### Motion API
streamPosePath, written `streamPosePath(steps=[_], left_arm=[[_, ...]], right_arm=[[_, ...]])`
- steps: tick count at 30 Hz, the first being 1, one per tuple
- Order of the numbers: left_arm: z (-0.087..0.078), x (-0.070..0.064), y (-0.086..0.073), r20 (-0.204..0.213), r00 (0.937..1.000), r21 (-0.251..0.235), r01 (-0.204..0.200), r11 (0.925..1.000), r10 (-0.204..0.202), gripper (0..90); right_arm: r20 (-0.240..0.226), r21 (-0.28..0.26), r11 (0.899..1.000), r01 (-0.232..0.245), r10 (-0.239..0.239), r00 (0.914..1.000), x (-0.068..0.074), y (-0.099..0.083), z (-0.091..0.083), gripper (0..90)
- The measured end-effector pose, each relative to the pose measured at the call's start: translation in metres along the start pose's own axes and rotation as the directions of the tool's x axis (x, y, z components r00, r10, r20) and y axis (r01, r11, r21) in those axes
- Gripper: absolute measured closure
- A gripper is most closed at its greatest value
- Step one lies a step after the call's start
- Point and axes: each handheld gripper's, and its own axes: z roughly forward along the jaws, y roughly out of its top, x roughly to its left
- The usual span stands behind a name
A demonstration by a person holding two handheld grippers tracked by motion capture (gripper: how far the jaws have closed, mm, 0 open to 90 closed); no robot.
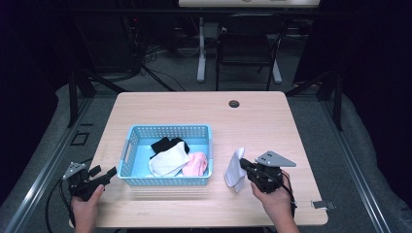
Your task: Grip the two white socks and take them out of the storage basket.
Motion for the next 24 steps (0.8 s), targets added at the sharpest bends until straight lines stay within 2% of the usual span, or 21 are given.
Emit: streamPosePath(steps=[5,8,10,17,24], left_arm=[[0.0,0.0,0.0,0.001,1.0,0.002,-0.001,1.0,0.001,24.8],[0.0,0.0,0.0,0.001,1.0,0.001,-0.001,1.0,0.001,24.8],[0.0,0.0,0.0,0.002,1.0,0.001,0.0,1.0,0.0,24.8],[0.0,0.0,0.0,0.006,1.0,0.003,-0.001,1.0,0.001,24.8],[0.0,-0.001,0.0,0.006,1.0,0.007,-0.001,1.0,0.001,24.8]], right_arm=[[0.047,0.018,0.998,-0.052,0.051,0.9976,-0.019,-0.014,0.001,88.8],[0.095,0.032,0.997,-0.072,0.069,0.9931,-0.029,-0.024,0.005,88.7],[0.108,0.052,0.994,-0.096,0.09,0.99,-0.037,-0.03,0.006,88.7],[0.139,0.069,0.976,-0.205,0.194,0.9711,-0.059,-0.044,0.014,88.5],[0.179,0.105,0.962,-0.252,0.231,0.9564,-0.07,-0.053,0.023,85.2]])
